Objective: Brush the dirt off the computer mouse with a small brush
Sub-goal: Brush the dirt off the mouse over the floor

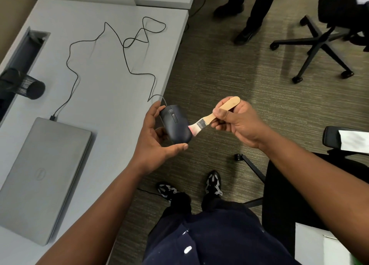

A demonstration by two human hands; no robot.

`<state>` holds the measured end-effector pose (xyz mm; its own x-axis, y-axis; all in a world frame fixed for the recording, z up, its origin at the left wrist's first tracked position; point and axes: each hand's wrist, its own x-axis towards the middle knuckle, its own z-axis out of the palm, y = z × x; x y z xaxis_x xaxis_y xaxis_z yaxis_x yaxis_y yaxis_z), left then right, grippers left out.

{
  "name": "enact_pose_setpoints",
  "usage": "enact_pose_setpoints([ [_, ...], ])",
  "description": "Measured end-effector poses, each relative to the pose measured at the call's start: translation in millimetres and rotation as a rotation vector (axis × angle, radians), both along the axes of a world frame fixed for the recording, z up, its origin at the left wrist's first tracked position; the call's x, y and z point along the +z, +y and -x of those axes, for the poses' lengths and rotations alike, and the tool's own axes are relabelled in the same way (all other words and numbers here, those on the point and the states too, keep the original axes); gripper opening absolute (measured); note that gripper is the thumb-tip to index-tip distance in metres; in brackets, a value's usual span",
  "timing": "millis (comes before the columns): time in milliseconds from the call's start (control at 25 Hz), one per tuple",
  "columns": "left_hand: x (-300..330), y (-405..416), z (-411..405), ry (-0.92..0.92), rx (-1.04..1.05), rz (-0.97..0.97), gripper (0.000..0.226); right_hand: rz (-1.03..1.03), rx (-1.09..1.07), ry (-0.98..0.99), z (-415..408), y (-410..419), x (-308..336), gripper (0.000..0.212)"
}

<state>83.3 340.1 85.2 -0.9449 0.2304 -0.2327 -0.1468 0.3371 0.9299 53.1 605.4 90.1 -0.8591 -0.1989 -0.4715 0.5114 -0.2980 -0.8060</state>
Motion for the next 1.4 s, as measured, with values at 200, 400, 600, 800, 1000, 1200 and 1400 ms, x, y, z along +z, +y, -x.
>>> enact_pose_setpoints([
  [200,-1,-1,-1,-0.004,-0.004,0.01,0.131,0.073,0.007,0.059,3,2,4,0.014],
  [400,-3,-2,1,0.009,-0.044,0.035,0.131,-0.104,0.131,0.167,3,-6,4,0.017],
  [600,-4,-10,-4,-0.02,-0.089,0.065,0.132,-0.325,0.023,0.381,7,-8,6,0.013],
  [800,-1,-2,-4,-0.005,-0.137,0.12,0.134,-0.381,0.037,0.461,2,-22,16,0.009],
  [1000,-2,1,-2,0.015,-0.156,0.14,0.137,-0.572,0.078,0.594,-5,-36,20,0.015],
  [1200,-6,-2,-3,0.04,-0.142,0.154,0.138,-0.669,0.362,0.529,0,-27,27,0.015],
  [1400,-8,1,-5,0.059,-0.173,0.196,0.138,-0.608,0.189,0.563,-3,-36,24,0.01],
])
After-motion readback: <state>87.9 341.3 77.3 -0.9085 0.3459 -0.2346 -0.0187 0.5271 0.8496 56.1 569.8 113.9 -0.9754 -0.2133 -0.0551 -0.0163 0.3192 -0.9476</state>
